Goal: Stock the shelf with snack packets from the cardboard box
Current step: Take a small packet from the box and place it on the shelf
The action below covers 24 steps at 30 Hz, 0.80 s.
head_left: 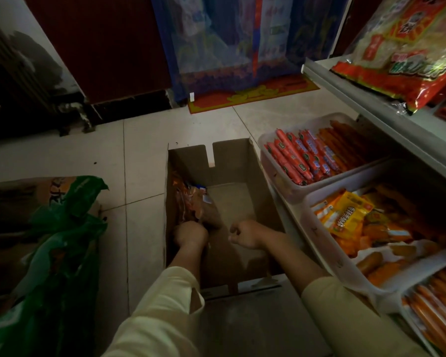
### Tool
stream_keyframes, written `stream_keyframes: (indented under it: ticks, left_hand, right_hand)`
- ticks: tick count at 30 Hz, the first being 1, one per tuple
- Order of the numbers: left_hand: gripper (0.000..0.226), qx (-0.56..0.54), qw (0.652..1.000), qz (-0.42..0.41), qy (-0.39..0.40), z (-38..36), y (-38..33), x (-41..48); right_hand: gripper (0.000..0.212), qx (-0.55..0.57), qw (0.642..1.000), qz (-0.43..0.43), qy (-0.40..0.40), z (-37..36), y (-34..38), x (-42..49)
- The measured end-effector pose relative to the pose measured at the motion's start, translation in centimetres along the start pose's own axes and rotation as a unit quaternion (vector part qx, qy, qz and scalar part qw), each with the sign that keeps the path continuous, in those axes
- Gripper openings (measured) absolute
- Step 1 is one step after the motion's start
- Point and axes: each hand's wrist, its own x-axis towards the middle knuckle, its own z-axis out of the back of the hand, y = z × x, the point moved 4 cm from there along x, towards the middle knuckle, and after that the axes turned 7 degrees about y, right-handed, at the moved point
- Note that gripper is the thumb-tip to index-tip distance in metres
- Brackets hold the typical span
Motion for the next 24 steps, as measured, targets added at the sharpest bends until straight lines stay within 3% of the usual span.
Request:
stream_keyframes:
  ticks: [2,4,8,10,18,24]
  left_hand:
    - [0.042,0.068,0.994,-0.045,-0.078,2.7,-0.9,-3.3]
    - [0.051,0.039,0.988,-0.064,-0.135,3.2,-1.9,-2.7]
    - [0.043,-0.149,0.988,-0.027,-0.044,2.4,-3.1,-1.7]
    - [0.043,-0.188,0.982,-0.014,-0.009,1.5,-3.4,-0.1]
    - [0.035,-0.087,0.996,-0.009,0.024,1.0,-4.1,1.9]
    - [0.033,0.027,0.997,-0.048,-0.052,0.7,-5.3,2.6]
  right_hand:
    - [0.037,-0.01,1.0,-0.007,0.003,-0.2,-0.1,1.3]
    - [0.034,-0.004,1.0,-0.008,0.004,-0.2,0.0,2.4]
    - [0.027,0.033,0.999,0.001,-0.012,-0.3,0.5,3.9]
    - [0.026,0.06,0.998,0.003,-0.016,-0.4,0.6,4.6]
    - [0.025,0.096,0.995,0.0,-0.028,-0.6,-0.7,6.1]
    - [0.031,0.11,0.992,-0.024,-0.065,-0.5,-1.6,7.3]
